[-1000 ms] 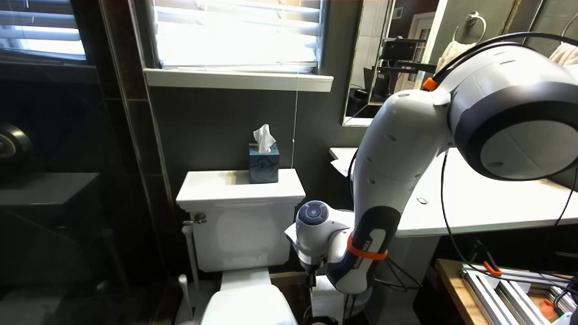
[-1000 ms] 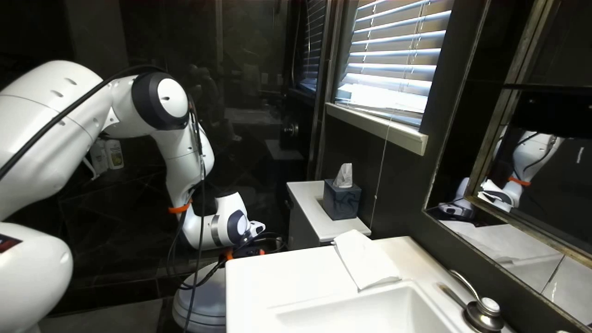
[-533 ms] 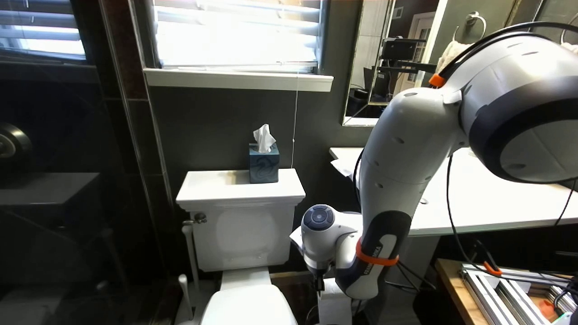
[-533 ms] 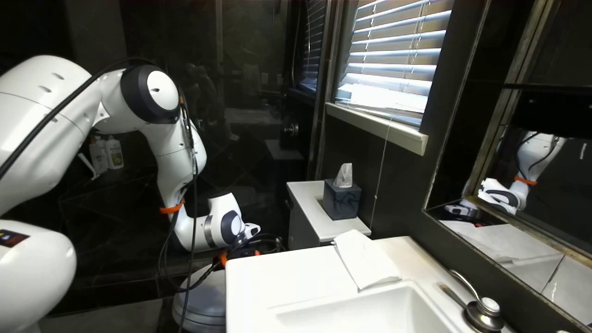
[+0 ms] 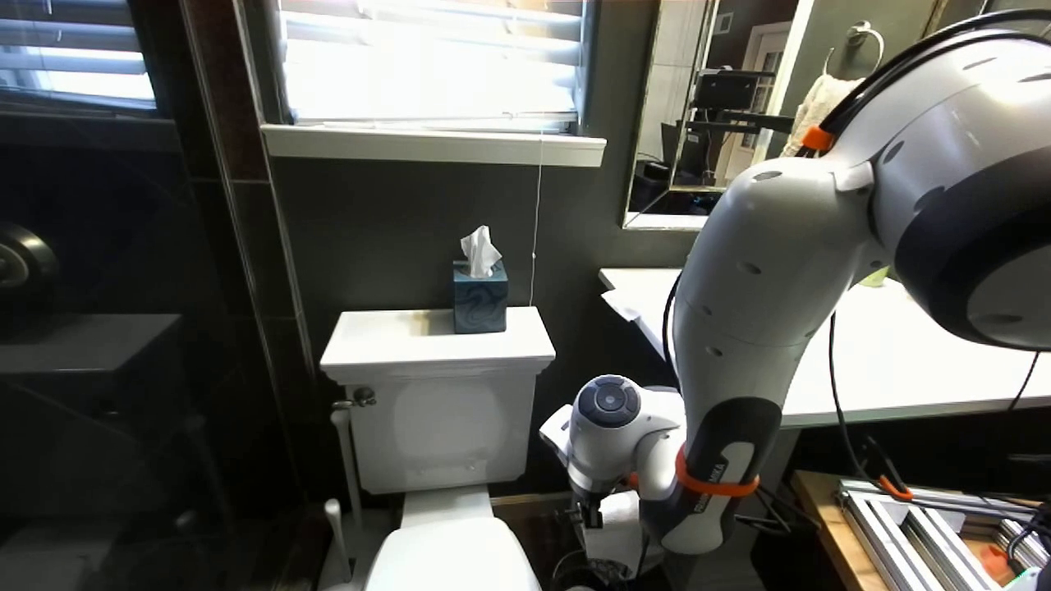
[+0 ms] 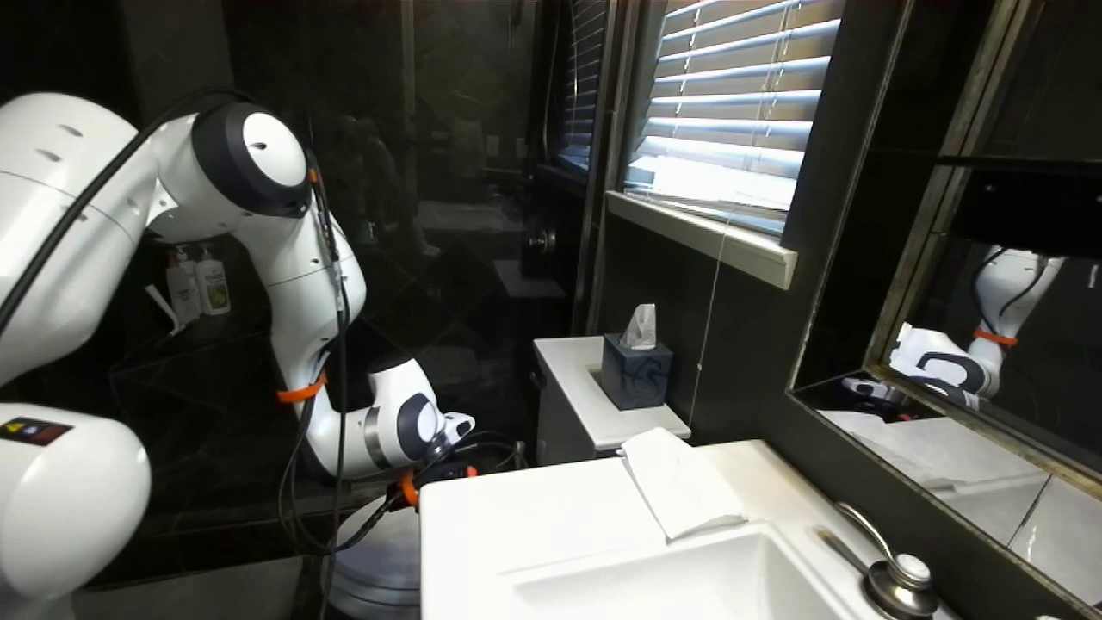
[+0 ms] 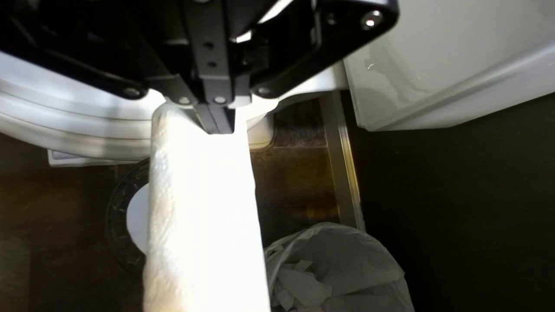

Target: Put the tissue roll on the tissue holder

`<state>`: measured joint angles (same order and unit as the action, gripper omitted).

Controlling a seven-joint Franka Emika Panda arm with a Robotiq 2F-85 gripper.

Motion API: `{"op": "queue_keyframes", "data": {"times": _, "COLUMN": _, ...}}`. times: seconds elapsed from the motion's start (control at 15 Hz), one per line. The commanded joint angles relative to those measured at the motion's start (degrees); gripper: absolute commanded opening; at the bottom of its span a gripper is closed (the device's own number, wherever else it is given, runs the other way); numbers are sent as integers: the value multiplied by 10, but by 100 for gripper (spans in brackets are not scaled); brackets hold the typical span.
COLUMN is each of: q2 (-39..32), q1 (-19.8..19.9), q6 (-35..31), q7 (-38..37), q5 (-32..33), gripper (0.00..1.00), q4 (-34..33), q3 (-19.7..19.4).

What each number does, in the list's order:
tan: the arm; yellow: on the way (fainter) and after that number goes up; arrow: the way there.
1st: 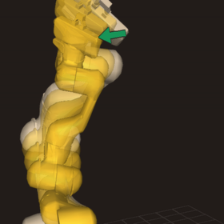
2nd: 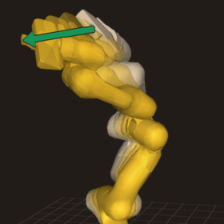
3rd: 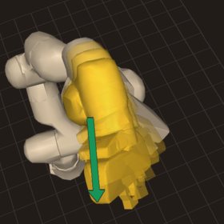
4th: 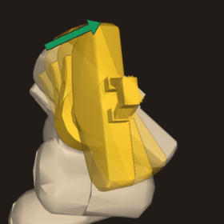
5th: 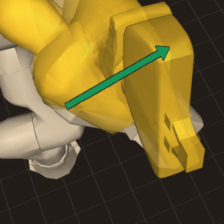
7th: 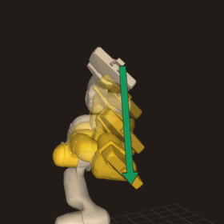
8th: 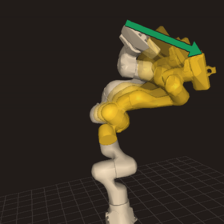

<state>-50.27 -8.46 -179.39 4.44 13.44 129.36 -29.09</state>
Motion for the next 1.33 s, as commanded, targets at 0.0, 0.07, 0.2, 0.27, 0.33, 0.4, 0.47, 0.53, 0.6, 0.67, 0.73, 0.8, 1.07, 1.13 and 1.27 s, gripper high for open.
{"op": "queue_keyframes", "data": {"times": 0.0, "q2": 16, "q1": -33, "q6": -17, "q7": 14, "q5": 3, "gripper": 0, "q4": 30, "q3": -16}}
{"op": "queue_keyframes", "data": {"times": 0.07, "q2": 16, "q1": -37, "q6": -16, "q7": 19, "q5": 5, "gripper": 0, "q4": 29, "q3": -16}}
{"op": "queue_keyframes", "data": {"times": 0.2, "q2": 17, "q1": -37, "q6": -9, "q7": 31, "q5": 9, "gripper": 0, "q4": 25, "q3": -9}}
{"op": "queue_keyframes", "data": {"times": 0.27, "q2": 17, "q1": -37, "q6": -10, "q7": 36, "q5": 10, "gripper": 0, "q4": 24, "q3": -7}}
{"op": "queue_keyframes", "data": {"times": 0.33, "q2": 17, "q1": -37, "q6": -9, "q7": 40, "q5": 11, "gripper": 0, "q4": 24, "q3": -4}}
{"op": "queue_keyframes", "data": {"times": 0.4, "q2": 18, "q1": -35, "q6": -7, "q7": 47, "q5": 12, "gripper": 0, "q4": 23, "q3": -1}}
{"op": "queue_keyframes", "data": {"times": 0.47, "q2": 17, "q1": -30, "q6": -5, "q7": 54, "q5": 14, "gripper": 0, "q4": 20, "q3": 3}}
{"op": "queue_keyframes", "data": {"times": 0.53, "q2": 18, "q1": -25, "q6": -3, "q7": 60, "q5": 16, "gripper": 0, "q4": 17, "q3": 9}}
{"op": "queue_keyframes", "data": {"times": 0.6, "q2": 17, "q1": -21, "q6": 1, "q7": 66, "q5": 16, "gripper": 0, "q4": 13, "q3": 13}}
{"op": "queue_keyframes", "data": {"times": 0.67, "q2": 17, "q1": -15, "q6": 4, "q7": 72, "q5": 17, "gripper": 0, "q4": 10, "q3": 19}}
{"op": "queue_keyframes", "data": {"times": 0.73, "q2": 15, "q1": -15, "q6": 5, "q7": 72, "q5": 15, "gripper": 0, "q4": 9, "q3": 20}}
{"op": "queue_keyframes", "data": {"times": 0.8, "q2": 13, "q1": -20, "q6": 5, "q7": 65, "q5": 9, "gripper": 0, "q4": 9, "q3": 18}}
{"op": "queue_keyframes", "data": {"times": 1.07, "q2": 5, "q1": -48, "q6": 7, "q7": 36, "q5": -5, "gripper": 0, "q4": 16, "q3": -5}}
{"op": "queue_keyframes", "data": {"times": 1.13, "q2": 7, "q1": -47, "q6": 7, "q7": 35, "q5": -3, "gripper": 0, "q4": 19, "q3": -5}}
{"op": "queue_keyframes", "data": {"times": 1.27, "q2": 8, "q1": -52, "q6": 6, "q7": 22, "q5": -9, "gripper": 0, "q4": 24, "q3": -12}}
